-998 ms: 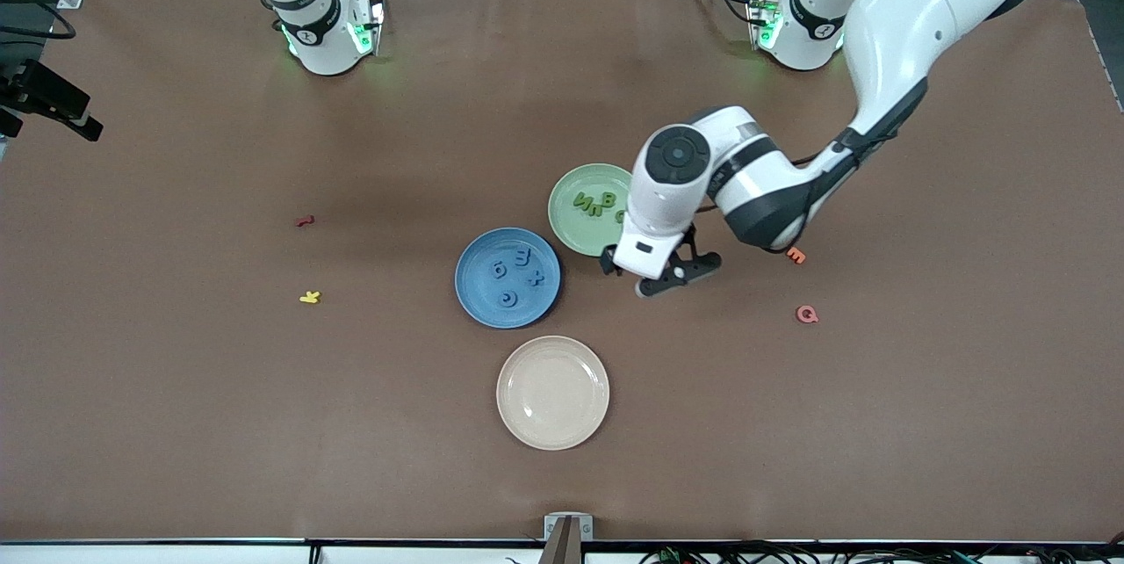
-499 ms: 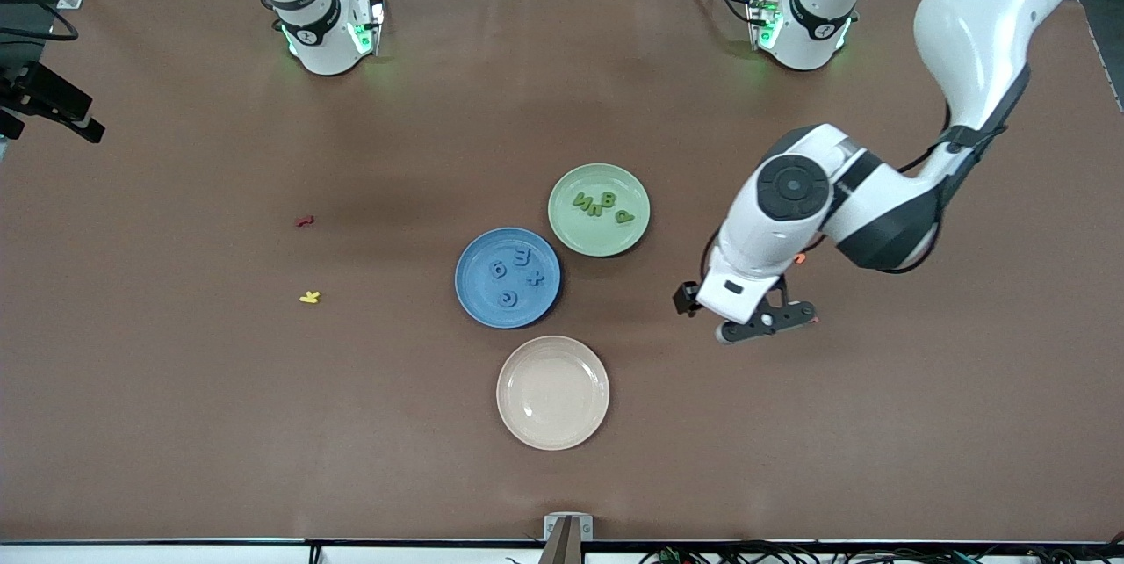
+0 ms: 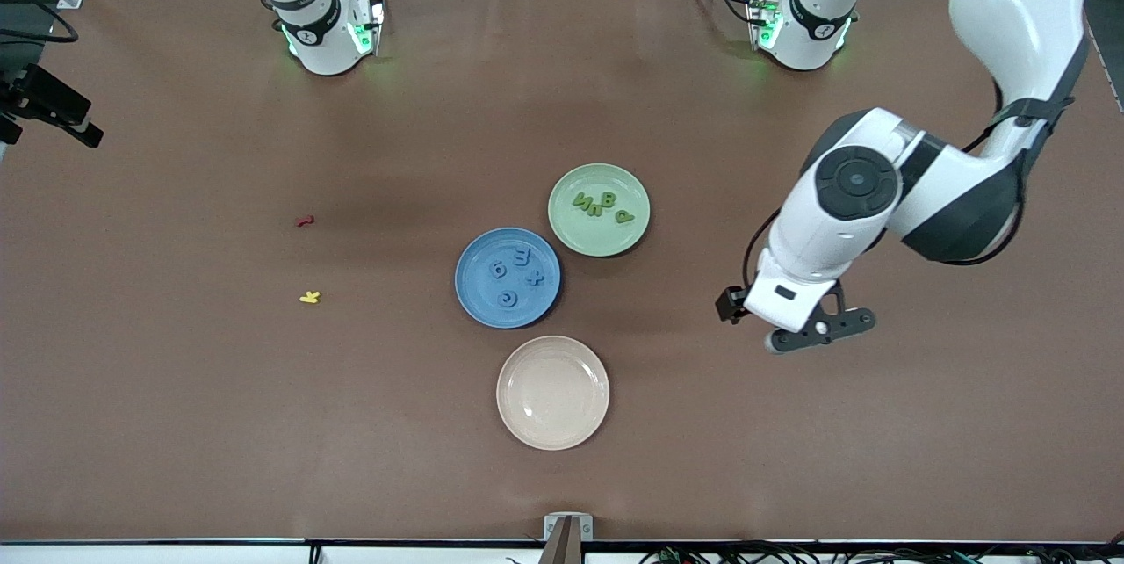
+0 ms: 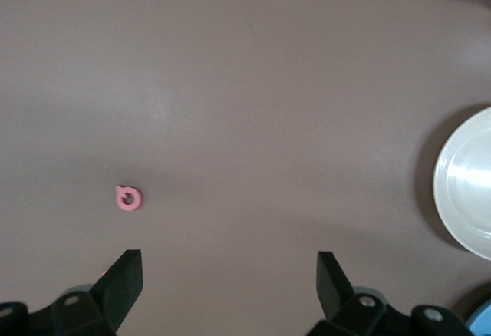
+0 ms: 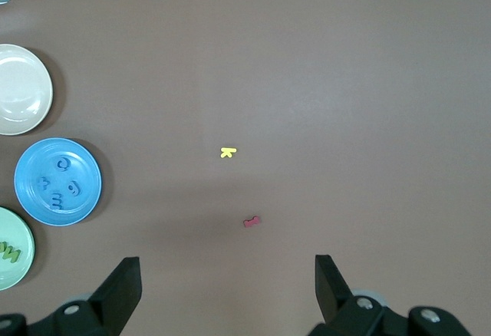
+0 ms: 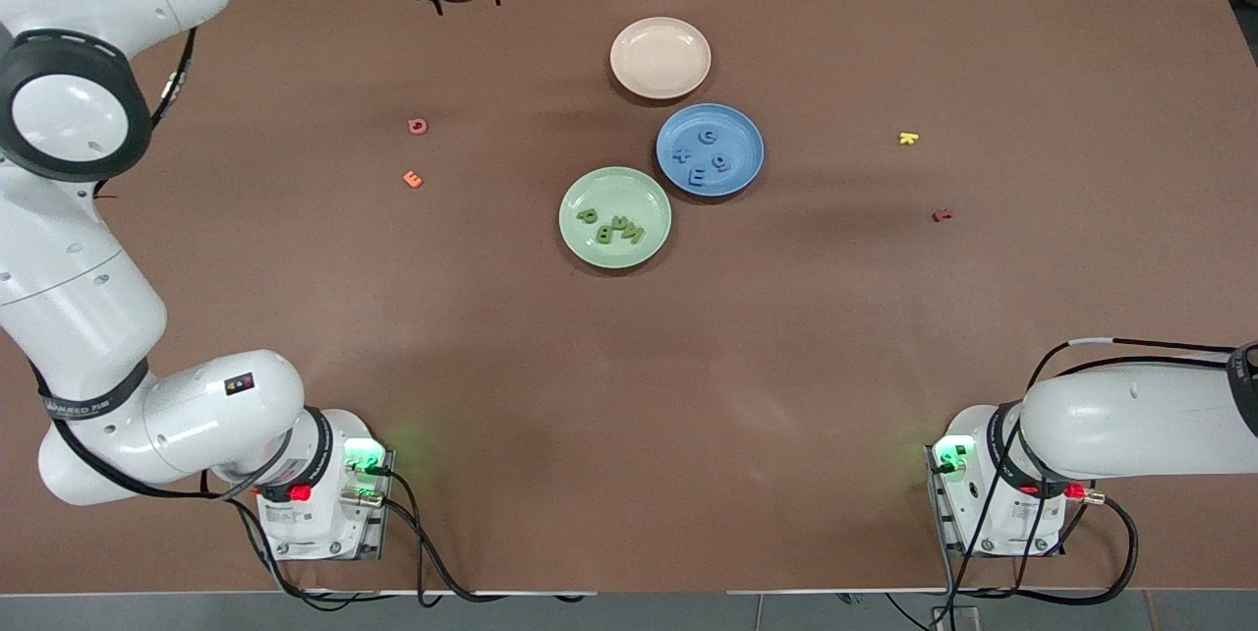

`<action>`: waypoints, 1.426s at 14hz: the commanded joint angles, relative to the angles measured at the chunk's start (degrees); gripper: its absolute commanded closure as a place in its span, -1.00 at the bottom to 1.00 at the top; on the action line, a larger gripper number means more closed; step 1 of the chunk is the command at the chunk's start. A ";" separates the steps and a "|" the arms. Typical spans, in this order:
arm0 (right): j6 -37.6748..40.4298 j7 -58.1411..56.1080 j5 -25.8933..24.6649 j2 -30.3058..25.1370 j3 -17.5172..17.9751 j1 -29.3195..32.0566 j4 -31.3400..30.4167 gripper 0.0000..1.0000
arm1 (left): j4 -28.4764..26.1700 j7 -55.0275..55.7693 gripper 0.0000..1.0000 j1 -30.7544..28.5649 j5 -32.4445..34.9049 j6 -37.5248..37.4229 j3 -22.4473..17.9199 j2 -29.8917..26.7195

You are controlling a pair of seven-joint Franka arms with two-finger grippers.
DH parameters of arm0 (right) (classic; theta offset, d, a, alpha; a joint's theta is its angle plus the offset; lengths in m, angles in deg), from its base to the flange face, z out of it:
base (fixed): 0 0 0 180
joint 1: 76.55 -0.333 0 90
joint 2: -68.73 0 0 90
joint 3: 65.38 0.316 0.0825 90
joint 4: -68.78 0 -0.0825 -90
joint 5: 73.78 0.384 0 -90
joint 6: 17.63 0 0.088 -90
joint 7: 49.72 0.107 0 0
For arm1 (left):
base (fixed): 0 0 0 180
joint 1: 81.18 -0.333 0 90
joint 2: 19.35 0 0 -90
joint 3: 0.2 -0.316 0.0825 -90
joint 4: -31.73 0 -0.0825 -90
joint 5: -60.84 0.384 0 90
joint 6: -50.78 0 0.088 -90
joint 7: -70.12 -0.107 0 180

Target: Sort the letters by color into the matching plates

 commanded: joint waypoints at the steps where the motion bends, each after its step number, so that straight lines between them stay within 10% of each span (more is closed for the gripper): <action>1: -0.23 -0.52 -0.35 1.18 0.30 0.35 1.60 -1.00 | -0.46 -4.71 -1.00 -4.14 -2.42 -3.11 1.19 -4.54; 12: -2.43 -0.61 -0.61 2.06 0.21 0.79 1.51 -1.00 | 0.42 -14.20 -1.00 -7.40 -8.13 -6.64 0.59 -12.26; 20: -2.34 -0.61 -0.61 2.15 0.21 0.88 1.51 -1.00 | 0.33 -29.94 -1.00 6.03 -33.60 -6.73 -29.79 -27.12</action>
